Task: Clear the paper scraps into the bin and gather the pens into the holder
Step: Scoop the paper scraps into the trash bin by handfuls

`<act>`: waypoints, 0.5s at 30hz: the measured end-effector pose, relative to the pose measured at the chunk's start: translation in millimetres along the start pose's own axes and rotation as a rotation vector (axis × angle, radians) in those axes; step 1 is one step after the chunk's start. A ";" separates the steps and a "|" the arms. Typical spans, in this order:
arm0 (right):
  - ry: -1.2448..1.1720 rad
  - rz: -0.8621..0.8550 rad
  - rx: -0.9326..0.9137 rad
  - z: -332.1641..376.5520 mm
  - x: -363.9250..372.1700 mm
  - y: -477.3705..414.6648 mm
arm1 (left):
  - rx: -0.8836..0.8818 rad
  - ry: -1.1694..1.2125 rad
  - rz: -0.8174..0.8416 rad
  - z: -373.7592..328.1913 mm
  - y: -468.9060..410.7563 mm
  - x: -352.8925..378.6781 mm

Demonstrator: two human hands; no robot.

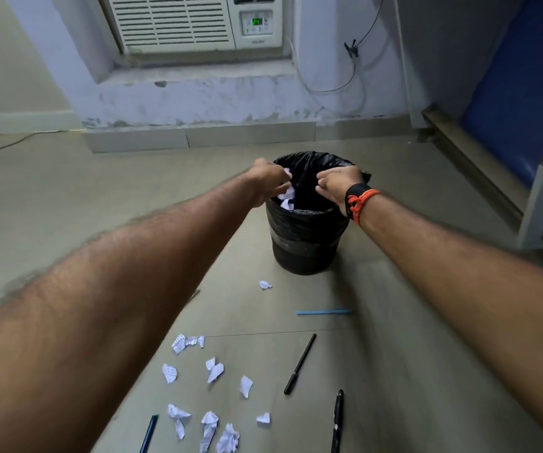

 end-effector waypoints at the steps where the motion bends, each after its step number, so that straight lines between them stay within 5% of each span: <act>1: -0.063 -0.034 -0.029 -0.3 -3.8 2.2 | 0.024 0.009 0.003 0.3 0.1 -1.4; 8: -0.374 -0.076 -0.067 -41.3 -0.8 62.7 | 0.088 -0.030 0.089 12.1 11.8 -4.3; 15: -0.430 -0.082 0.030 -107.4 14.5 83.8 | 0.163 0.038 -0.076 58.5 48.2 -19.1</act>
Point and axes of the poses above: each hand's wrist, its own y-axis away from the middle knuckle, its own x-axis out of the palm, z = x × y, the point moved 7 cm from there along -y, towards the middle knuckle, and after that the axes turned 11 degrees about -y, right-handed, at the moved point
